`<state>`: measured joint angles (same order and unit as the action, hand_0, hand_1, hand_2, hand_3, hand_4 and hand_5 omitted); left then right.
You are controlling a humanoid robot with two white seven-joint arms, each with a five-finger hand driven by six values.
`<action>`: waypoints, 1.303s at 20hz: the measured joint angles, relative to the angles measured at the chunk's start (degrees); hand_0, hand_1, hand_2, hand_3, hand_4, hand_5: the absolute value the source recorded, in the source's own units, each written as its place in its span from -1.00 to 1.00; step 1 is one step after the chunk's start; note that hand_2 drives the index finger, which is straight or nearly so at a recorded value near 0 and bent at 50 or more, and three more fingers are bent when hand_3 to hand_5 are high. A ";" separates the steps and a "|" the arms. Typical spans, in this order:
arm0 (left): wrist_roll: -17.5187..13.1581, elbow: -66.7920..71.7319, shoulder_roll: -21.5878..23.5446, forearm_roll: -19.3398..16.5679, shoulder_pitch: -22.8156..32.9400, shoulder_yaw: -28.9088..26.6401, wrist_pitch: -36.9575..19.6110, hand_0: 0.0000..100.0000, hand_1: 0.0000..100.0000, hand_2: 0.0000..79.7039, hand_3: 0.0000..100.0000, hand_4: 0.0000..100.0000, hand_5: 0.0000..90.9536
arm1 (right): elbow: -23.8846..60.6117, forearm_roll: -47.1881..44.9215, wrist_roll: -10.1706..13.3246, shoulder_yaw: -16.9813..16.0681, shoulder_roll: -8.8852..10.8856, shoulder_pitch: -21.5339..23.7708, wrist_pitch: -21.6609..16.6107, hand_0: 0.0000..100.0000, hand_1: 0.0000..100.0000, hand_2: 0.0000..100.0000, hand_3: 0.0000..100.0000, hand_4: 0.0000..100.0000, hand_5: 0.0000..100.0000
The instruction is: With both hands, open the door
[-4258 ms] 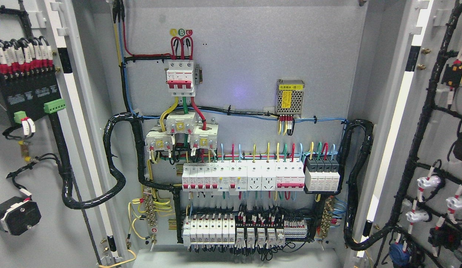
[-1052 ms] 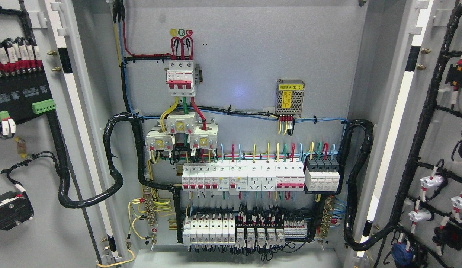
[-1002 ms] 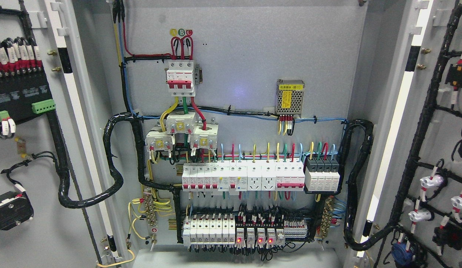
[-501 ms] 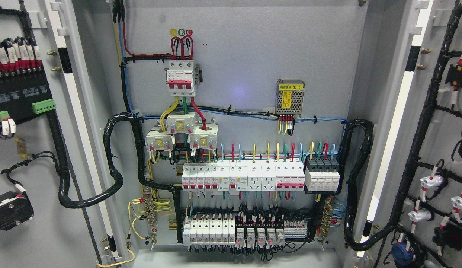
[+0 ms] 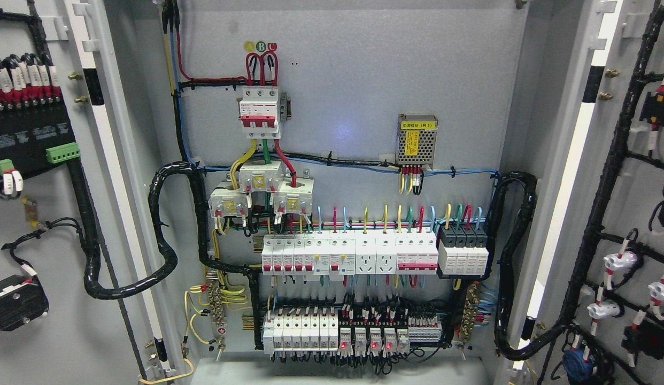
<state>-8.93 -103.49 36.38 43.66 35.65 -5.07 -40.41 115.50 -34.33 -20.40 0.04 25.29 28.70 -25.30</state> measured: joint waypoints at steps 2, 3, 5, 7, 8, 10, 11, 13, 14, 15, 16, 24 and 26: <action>-0.07 1.96 -1.17 -1.33 0.38 1.48 0.00 -1.00 -1.00 -1.00 -1.00 -1.00 -1.00 | -2.07 1.93 0.01 1.74 -0.68 -0.10 0.00 -1.00 -1.00 -1.00 -1.00 -1.00 -1.00; -0.09 3.16 -1.82 -2.00 0.56 2.21 0.00 -1.00 -1.00 -1.00 -1.00 -1.00 -1.00 | -3.24 2.70 0.01 2.50 -0.99 -0.22 -0.03 -1.00 -1.00 -1.00 -1.00 -1.00 -1.00; 0.08 6.00 -3.24 -3.38 0.78 3.58 -0.05 -1.00 -1.00 -1.00 -1.00 -1.00 -1.00 | -5.86 4.04 0.03 4.04 -1.62 -0.55 -0.14 -1.00 -1.00 -1.00 -1.00 -1.00 -1.00; -0.75 9.26 -4.84 -4.75 0.93 4.80 -0.51 -1.00 -1.00 -1.00 -1.00 -1.00 -1.00 | -8.66 5.22 0.08 5.40 -2.22 -0.90 -0.21 -1.00 -1.00 -1.00 -1.00 -1.00 -1.00; -1.44 10.99 -5.64 -5.34 0.97 5.36 -0.80 -1.00 -1.00 -1.00 -1.00 -1.00 -1.00 | -10.38 5.82 0.09 6.05 -2.59 -1.10 -0.23 -1.00 -1.00 -1.00 -1.00 -1.00 -1.00; -2.37 14.35 -7.22 -6.44 0.97 6.29 -1.25 -1.00 -1.00 -1.00 -1.00 -1.00 -1.00 | -13.56 6.79 0.19 7.10 -3.45 -1.44 -0.28 -1.00 -1.00 -1.00 -1.00 -1.00 -1.00; -2.53 16.28 -8.01 -6.83 0.83 6.73 -1.33 -1.00 -1.00 -1.00 -1.00 -1.00 -1.00 | -15.78 7.20 0.23 7.61 -3.99 -1.66 -0.31 -1.00 -1.00 -1.00 -1.00 -1.00 -1.00; -2.80 20.24 -9.52 -7.59 0.32 7.60 -1.40 -1.00 -1.00 -1.00 -1.00 -1.00 -1.00 | -19.97 7.97 0.14 8.59 -5.13 -2.09 -0.31 -1.00 -1.00 -1.00 -1.00 -1.00 -1.00; -2.94 22.12 -10.16 -7.89 0.04 8.06 -1.40 -1.00 -1.00 -1.00 -1.00 -1.00 -1.00 | -22.08 8.53 -0.13 9.01 -5.66 -2.37 -0.31 -1.00 -1.00 -1.00 -1.00 -1.00 -1.00; -3.00 24.42 -10.88 -8.13 -0.35 8.61 -1.44 -1.00 -1.00 -1.00 -1.00 -1.00 -1.00 | -24.57 9.12 -0.30 9.43 -6.29 -2.76 -0.31 -1.00 -1.00 -1.00 -1.00 -1.00 -1.00; -3.09 26.32 -11.38 -8.31 -0.70 9.01 -1.51 -1.00 -1.00 -1.00 -1.00 -1.00 -1.00 | -26.72 9.89 -0.43 9.76 -6.82 -3.09 -0.33 -1.00 -1.00 -1.00 -1.00 -1.00 -1.00; -3.18 47.22 -16.26 -10.38 -6.81 12.71 -0.47 -1.00 -1.00 -1.00 -1.00 -1.00 -1.00 | -48.14 14.42 -0.82 11.66 -12.18 -7.34 -0.34 -1.00 -1.00 -1.00 -1.00 -1.00 -1.00; -3.30 53.33 -17.56 -11.63 -8.99 13.64 0.18 -1.00 -1.00 -1.00 -1.00 -1.00 -1.00 | -53.14 15.07 -0.37 11.86 -13.26 -8.25 -0.26 -1.00 -1.00 -1.00 -1.00 -1.00 -1.00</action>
<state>-12.23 -50.16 18.82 32.03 26.66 8.58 -40.23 62.36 -19.26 -20.76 11.90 12.03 20.45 -25.56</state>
